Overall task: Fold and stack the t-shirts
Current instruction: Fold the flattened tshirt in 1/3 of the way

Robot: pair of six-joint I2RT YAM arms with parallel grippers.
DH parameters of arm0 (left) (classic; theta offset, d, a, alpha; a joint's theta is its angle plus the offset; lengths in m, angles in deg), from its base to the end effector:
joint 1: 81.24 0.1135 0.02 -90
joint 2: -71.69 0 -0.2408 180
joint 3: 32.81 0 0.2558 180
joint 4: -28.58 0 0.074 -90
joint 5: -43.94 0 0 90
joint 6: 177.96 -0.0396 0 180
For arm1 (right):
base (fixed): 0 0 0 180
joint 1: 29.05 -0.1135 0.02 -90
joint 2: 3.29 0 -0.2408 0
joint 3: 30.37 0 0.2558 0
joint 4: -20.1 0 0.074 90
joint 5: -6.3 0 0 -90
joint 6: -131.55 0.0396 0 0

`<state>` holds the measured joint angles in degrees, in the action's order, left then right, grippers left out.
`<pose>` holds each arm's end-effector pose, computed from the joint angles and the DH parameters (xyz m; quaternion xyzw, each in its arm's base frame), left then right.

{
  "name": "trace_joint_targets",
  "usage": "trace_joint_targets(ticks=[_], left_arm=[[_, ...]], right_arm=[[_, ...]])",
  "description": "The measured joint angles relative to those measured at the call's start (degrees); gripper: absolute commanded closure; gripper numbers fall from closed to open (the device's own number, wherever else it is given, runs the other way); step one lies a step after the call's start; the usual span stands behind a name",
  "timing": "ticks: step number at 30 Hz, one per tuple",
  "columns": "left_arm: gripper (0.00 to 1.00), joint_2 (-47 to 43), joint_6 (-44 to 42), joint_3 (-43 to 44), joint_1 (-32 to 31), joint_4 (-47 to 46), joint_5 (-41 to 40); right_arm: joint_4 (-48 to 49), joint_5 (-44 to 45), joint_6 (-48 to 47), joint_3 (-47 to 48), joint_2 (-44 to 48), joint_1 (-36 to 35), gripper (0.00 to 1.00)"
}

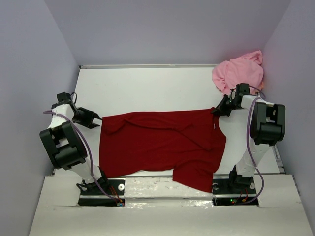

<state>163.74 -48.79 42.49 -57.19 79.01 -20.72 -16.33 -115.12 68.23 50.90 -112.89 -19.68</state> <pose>0.2956 0.1134 0.1792 -0.4643 0.8372 -0.2385 0.1630 0.3703 -0.0402 0.1215 0.2344 0.9116 0.2929 0.1682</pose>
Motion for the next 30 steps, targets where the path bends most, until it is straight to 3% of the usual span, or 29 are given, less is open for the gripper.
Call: trace_joint_targets(ticks=[30], left_arm=[[0.57,0.7,9.5,0.0,-8.7,3.2,-3.6]], right_arm=[[-0.6,-0.4,-1.0,1.2,-0.1,0.0,1.0]])
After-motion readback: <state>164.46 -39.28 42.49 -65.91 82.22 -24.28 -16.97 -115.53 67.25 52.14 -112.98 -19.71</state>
